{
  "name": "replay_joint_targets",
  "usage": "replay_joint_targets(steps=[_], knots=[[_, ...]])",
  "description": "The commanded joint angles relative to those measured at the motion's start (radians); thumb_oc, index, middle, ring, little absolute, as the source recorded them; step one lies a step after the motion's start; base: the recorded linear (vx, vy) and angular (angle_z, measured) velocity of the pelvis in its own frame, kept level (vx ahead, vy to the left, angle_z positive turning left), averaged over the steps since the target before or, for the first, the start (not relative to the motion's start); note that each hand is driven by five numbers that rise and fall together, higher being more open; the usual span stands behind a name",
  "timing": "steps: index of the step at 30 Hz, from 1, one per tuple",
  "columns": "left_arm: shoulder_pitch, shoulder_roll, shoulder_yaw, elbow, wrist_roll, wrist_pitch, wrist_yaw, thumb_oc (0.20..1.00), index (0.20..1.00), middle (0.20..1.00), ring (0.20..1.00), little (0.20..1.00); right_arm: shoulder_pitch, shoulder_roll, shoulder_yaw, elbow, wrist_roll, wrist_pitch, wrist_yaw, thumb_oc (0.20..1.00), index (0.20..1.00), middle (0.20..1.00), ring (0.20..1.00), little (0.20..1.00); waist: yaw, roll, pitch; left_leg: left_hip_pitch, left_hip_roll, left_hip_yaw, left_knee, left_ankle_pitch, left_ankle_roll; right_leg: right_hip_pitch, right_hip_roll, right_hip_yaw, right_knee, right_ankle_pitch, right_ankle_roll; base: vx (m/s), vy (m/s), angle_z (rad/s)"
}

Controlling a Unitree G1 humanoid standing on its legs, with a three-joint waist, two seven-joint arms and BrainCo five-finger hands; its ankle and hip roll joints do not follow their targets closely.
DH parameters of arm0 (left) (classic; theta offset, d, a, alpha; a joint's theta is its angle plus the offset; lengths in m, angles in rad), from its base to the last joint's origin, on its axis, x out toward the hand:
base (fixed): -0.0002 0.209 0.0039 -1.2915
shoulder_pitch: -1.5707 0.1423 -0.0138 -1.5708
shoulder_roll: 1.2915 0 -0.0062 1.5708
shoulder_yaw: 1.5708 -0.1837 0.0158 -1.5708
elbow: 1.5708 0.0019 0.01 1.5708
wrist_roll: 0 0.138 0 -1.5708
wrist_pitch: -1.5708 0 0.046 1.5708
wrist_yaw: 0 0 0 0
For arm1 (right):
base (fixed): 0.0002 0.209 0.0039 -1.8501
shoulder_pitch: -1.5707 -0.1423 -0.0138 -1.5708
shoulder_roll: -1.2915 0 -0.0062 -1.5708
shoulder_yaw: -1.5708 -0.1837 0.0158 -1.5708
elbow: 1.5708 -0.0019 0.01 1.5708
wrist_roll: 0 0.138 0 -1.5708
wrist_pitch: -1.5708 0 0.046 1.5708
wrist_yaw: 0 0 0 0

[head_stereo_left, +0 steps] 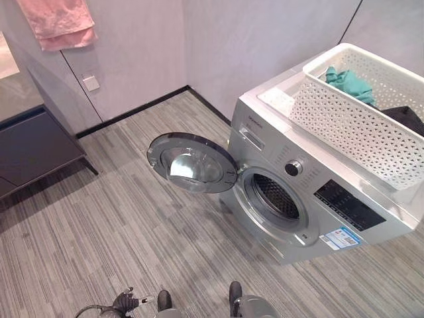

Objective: Grab the laundry basket,head to the washer,open it,put in the laundry and shut it.

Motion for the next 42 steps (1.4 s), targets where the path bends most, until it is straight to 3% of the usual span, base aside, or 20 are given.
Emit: replay_joint_targets(steps=[1, 3, 4, 5, 6, 7, 9, 11, 14, 16, 17, 18, 19, 23, 24, 25, 30, 42], knots=[[-0.026, 0.072, 0.021, 0.002, -0.037, -0.009, 0.005, 1.0, 1.0, 1.0, 1.0, 1.0, -0.124, 0.004, 0.082, 0.008, 0.038, -0.011, -0.003, 1.0, 1.0, 1.0, 1.0, 1.0, 0.015, -0.07, 0.023, 0.124, 0.035, -0.051, 0.098, 0.048, -0.043, 0.086, 0.022, 0.038, -0.204, 0.052, 0.021, 0.05, -0.1, 0.07], [-0.035, 0.085, 0.033, -0.002, -0.045, -0.004, 0.003, 1.0, 1.0, 1.0, 1.0, 1.0, -0.135, 0.016, 0.099, -0.005, 0.032, -0.009, 0.001, 1.0, 1.0, 1.0, 1.0, 1.0, 0.041, -0.104, 0.049, 0.057, 0.0, -0.128, 0.294, 0.084, -0.025, 0.129, 0.037, 0.043, -0.209, 0.042, -0.007, 0.08, -0.193, 0.18], [-0.038, 0.087, 0.03, -0.003, -0.04, -0.001, 0.001, 1.0, 1.0, 1.0, 1.0, 1.0, -0.132, 0.016, 0.103, -0.008, 0.024, -0.008, 0.001, 1.0, 1.0, 1.0, 1.0, 1.0, 0.044, -0.123, 0.058, 0.02, -0.012, -0.122, 0.354, 0.082, -0.015, 0.149, 0.03, 0.031, -0.217, 0.037, -0.013, 0.05, -0.122, 0.14], [-0.038, 0.087, 0.03, -0.003, -0.04, -0.001, 0.001, 1.0, 1.0, 1.0, 1.0, 1.0, -0.131, 0.016, 0.101, -0.008, 0.024, -0.008, 0.001, 1.0, 1.0, 1.0, 1.0, 1.0, 0.043, -0.122, 0.059, 0.017, -0.011, -0.125, 0.359, 0.079, -0.015, 0.149, 0.03, 0.029, -0.217, 0.037, -0.012, 0.09, -0.066, 0.14], [-0.043, 0.084, 0.019, -0.006, -0.032, 0.002, -0.006, 1.0, 1.0, 1.0, 1.0, 1.0, -0.127, 0.008, 0.106, -0.012, 0.021, -0.006, 0.008, 1.0, 1.0, 1.0, 1.0, 1.0, 0.052, -0.138, 0.073, -0.028, -0.032, -0.068, 0.347, 0.019, 0.0, 0.175, 0.012, 0.011, -0.227, 0.03, -0.005, 0.06, 0.0, 0.29], [-0.043, 0.085, 0.019, -0.006, -0.032, 0.002, -0.006, 1.0, 1.0, 1.0, 1.0, 1.0, -0.126, 0.007, 0.105, -0.013, 0.021, -0.006, 0.008, 1.0, 1.0, 1.0, 1.0, 1.0, 0.054, -0.139, 0.075, -0.026, -0.033, -0.067, 0.348, 0.016, 0.002, 0.177, 0.011, 0.012, -0.227, 0.029, -0.004, 0.1, 0.032, 0.5], [-0.04, 0.074, 0.01, -0.007, -0.017, 0.004, -0.012, 1.0, 1.0, 1.0, 1.0, 1.0, -0.065, -0.018, 0.067, -0.03, 0.015, -0.008, -0.001, 1.0, 1.0, 1.0, 1.0, 1.0, 0.063, -0.15, 0.075, -0.095, -0.08, -0.01, 0.288, -0.071, 0.018, 0.208, -0.016, -0.008, -0.241, 0.025, 0.012, 0.09, 0.076, 0.25], [-0.051, 0.08, 0.002, -0.003, -0.008, 0.002, -0.012, 1.0, 1.0, 1.0, 1.0, 1.0, -0.038, -0.021, 0.052, -0.037, 0.009, -0.007, -0.001, 1.0, 1.0, 1.0, 1.0, 1.0, 0.081, -0.157, 0.078, -0.186, -0.115, -0.004, 0.265, -0.061, 0.009, 0.217, -0.014, -0.004, -0.231, 0.015, 0.019, 0.1, 0.126, 0.37], [-0.036, 0.063, -0.01, 0.005, 0.002, 0.006, -0.017, 1.0, 1.0, 1.0, 1.0, 1.0, 0.064, 0.009, -0.002, -0.023, -0.017, -0.006, 0.029, 1.0, 1.0, 1.0, 1.0, 1.0, 0.09, -0.142, 0.051, -0.106, -0.171, -0.069, 0.188, -0.105, 0.031, 0.245, -0.012, 0.006, -0.19, 0.001, 0.046, 0.21, 0.216, -0.2], [-0.032, 0.058, -0.015, 0.002, 0.005, 0.009, -0.023, 1.0, 1.0, 1.0, 1.0, 1.0, 0.106, 0.019, -0.033, -0.007, -0.027, -0.002, 0.04, 1.0, 1.0, 1.0, 1.0, 1.0, 0.089, -0.143, 0.042, -0.083, -0.177, -0.065, 0.168, -0.109, 0.042, 0.241, -0.022, -0.001, -0.165, 0.009, 0.057, 0.13, 0.13, -0.57], [-0.027, 0.065, -0.024, -0.013, 0.001, 0.008, -0.037, 1.0, 1.0, 1.0, 1.0, 1.0, 0.107, 0.029, -0.031, 0.027, -0.053, 0.009, 0.062, 1.0, 1.0, 1.0, 1.0, 1.0, 0.088, -0.136, 0.054, -0.055, -0.191, -0.065, 0.162, -0.123, 0.068, 0.196, -0.029, 0.017, -0.033, 0.033, 0.089, 0.04, 0.1, -0.04], [-0.027, 0.065, -0.024, -0.013, 0.001, 0.008, -0.037, 1.0, 1.0, 1.0, 1.0, 1.0, 0.107, 0.029, -0.031, 0.028, -0.053, 0.008, 0.062, 1.0, 1.0, 1.0, 1.0, 1.0, 0.087, -0.136, 0.05, -0.058, -0.191, -0.065, 0.161, -0.121, 0.067, 0.192, -0.029, 0.017, -0.033, 0.035, 0.088, 0.07, 0.173, -0.07], [-0.025, 0.072, -0.03, -0.013, 0.009, 0.01, -0.043, 1.0, 1.0, 1.0, 1.0, 1.0, 0.098, 0.03, -0.039, 0.037, -0.073, 0.018, 0.077, 1.0, 1.0, 1.0, 1.0, 1.0, 0.073, -0.119, 0.065, -0.044, -0.198, -0.07, 0.157, -0.126, 0.081, 0.14, -0.044, 0.056, 0.038, 0.056, 0.123, 0.04, 0.077, -0.03], [-0.032, 0.067, -0.029, -0.002, 0.011, 0.01, -0.037, 1.0, 1.0, 1.0, 1.0, 1.0, 0.082, 0.055, -0.044, 0.05, -0.085, 0.018, 0.069, 1.0, 1.0, 1.0, 1.0, 1.0, 0.066, -0.076, 0.067, -0.024, -0.165, -0.065, 0.13, -0.135, 0.075, 0.091, -0.133, 0.034, -0.047, 0.082, 0.113, 0.04, -0.027, -0.12], [-0.042, 0.065, -0.019, 0.011, -0.001, 0.012, -0.03, 1.0, 1.0, 1.0, 1.0, 1.0, 0.075, 0.059, -0.043, 0.055, -0.093, 0.02, 0.073, 1.0, 1.0, 1.0, 1.0, 1.0, 0.054, -0.069, 0.079, -0.004, -0.157, -0.069, 0.138, -0.148, 0.067, 0.095, -0.183, 0.028, -0.116, 0.113, 0.116, 0.09, -0.108, -0.3], [-0.043, 0.065, -0.012, 0.02, -0.002, 0.012, -0.026, 1.0, 1.0, 1.0, 1.0, 1.0, 0.086, 0.05, -0.052, 0.051, -0.091, 0.022, 0.077, 1.0, 1.0, 1.0, 1.0, 1.0, 0.048, -0.081, 0.079, 0.002, -0.166, -0.068, 0.147, -0.158, 0.062, 0.109, -0.193, 0.052, -0.139, 0.122, 0.116, 0.08, -0.08, -0.14], [-0.023, 0.059, 0.005, 0.031, 0.0, 0.012, -0.028, 1.0, 1.0, 1.0, 1.0, 1.0, 0.141, 0.059, -0.072, 0.047, -0.102, 0.016, 0.09, 1.0, 1.0, 1.0, 1.0, 1.0, 0.06, -0.111, 0.05, 0.014, -0.161, -0.062, 0.151, -0.163, 0.049, 0.142, -0.189, 0.035, -0.186, 0.139, 0.131, 0.09, -0.105, 0.11], [0.007, 0.046, -0.007, 0.022, -0.003, 0.011, -0.045, 1.0, 1.0, 1.0, 1.0, 1.0, 0.242, 0.093, -0.061, 0.051, -0.102, 0.003, 0.156, 1.0, 1.0, 1.0, 1.0, 1.0, 0.069, -0.095, 0.043, 0.034, -0.094, -0.098, 0.068, -0.115, 0.006, 0.172, -0.123, -0.004, -0.222, 0.092, 0.102, 0.04, -0.088, 0.07]])
